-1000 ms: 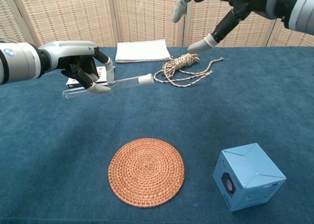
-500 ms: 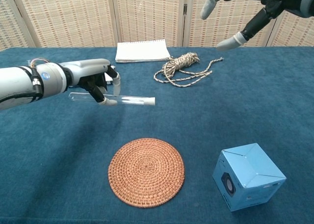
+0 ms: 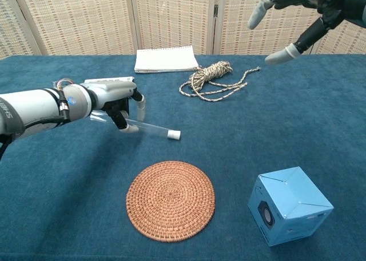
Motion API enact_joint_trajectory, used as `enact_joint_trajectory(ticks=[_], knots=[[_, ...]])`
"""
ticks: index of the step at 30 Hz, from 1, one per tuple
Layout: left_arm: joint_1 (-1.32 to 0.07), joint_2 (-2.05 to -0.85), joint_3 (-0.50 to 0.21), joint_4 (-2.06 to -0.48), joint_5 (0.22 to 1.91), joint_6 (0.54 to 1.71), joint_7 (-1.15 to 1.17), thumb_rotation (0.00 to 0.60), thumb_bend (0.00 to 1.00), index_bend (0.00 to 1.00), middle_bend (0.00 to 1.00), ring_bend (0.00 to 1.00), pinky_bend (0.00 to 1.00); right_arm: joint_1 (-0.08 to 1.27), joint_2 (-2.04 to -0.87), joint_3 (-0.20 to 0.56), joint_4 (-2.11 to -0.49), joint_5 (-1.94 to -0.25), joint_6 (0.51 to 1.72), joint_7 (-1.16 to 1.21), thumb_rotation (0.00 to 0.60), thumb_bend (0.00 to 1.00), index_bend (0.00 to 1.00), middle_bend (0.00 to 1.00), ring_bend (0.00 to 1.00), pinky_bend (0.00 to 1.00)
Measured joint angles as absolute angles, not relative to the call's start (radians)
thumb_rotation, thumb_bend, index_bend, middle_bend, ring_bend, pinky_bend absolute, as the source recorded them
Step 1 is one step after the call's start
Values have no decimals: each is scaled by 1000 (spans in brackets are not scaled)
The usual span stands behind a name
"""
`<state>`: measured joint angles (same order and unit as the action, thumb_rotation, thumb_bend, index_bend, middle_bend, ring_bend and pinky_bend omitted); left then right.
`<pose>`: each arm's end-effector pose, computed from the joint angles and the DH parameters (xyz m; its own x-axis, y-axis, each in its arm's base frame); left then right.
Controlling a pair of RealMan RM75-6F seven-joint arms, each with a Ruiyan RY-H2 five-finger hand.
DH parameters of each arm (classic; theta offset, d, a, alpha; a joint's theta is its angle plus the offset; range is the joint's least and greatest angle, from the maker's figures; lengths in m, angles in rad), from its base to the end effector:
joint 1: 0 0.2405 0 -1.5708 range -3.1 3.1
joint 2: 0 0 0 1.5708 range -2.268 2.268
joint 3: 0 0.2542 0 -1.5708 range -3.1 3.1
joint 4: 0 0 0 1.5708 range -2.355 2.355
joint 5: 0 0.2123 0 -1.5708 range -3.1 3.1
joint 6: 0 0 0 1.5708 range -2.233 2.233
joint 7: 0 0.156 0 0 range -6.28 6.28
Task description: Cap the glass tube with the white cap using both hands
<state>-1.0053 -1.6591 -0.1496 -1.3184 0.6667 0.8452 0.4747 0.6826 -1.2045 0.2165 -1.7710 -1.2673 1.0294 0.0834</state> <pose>-0.1166 0.3956 -0.0647 0.4756 0.3952 0.7859 0.8764 -0.2903 -0.3843 -0.1242 -0.3432 0.0815 0.1334 -0.2582 0.9568 -0.9196 -0.3922 0.0223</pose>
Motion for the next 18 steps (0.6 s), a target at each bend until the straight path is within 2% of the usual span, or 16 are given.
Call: enact_joint_trajectory(ticks=[6,11,16,18], knots=[[-995,-1636,-157,-1345,667,850,471,600,308,176,989,990,1000,674,-1203,216,-1765,-1270,1032,83,600,111,349,236,13,3],[-963,-1585,-173,-1414,690,879,426,600,308,163,970,974,1000,653,-1172,207,-1765,-1263,1038,75,600,126,349,236,13,6],[-886,-1468,-174,-1548,745,955,371,600,308,186,872,871,1000,623,-1109,184,-1775,-1262,1033,72,600,194,346,236,38,110],[-846,-1418,-166,-1586,788,1010,355,600,308,200,821,798,1000,611,-1077,170,-1775,-1276,1023,89,600,223,341,238,65,165]])
